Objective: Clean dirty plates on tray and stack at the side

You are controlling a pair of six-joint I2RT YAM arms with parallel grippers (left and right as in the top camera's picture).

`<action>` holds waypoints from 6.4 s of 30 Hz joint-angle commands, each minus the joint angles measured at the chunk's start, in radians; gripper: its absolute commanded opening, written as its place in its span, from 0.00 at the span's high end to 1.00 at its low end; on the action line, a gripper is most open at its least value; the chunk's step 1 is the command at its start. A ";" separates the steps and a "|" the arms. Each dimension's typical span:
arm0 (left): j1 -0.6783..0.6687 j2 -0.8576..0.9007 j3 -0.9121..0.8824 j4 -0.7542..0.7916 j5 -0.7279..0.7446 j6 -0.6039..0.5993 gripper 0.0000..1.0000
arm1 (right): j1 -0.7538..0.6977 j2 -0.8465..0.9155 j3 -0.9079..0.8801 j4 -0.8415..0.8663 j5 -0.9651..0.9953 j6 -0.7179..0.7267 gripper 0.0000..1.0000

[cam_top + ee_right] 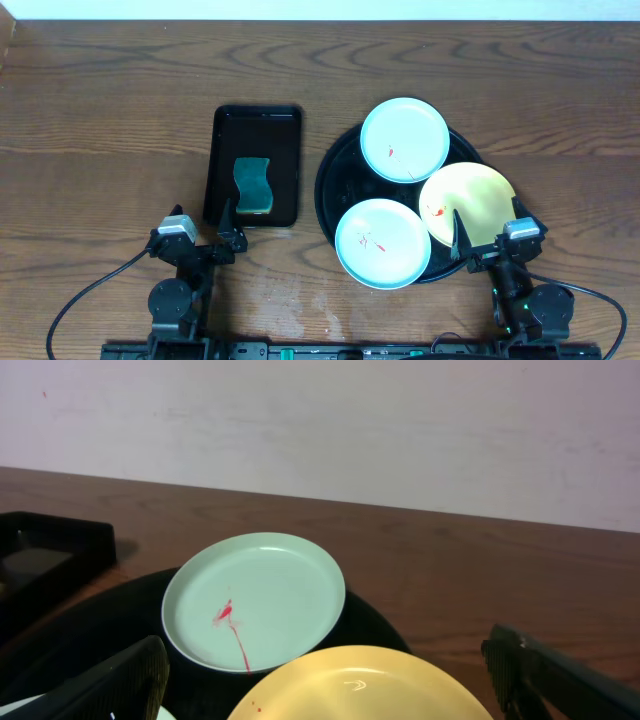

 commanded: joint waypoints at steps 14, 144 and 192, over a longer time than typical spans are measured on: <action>-0.004 0.001 -0.009 -0.049 -0.013 0.009 0.02 | 0.010 -0.004 -0.004 -0.001 0.002 -0.012 0.01; -0.106 1.743 1.040 -0.605 0.094 -0.103 0.92 | 0.124 1.257 0.993 -0.899 -0.172 0.172 0.38; -0.509 1.531 1.044 -0.504 0.249 -0.291 0.93 | 0.364 1.572 0.792 -0.491 0.066 0.467 0.99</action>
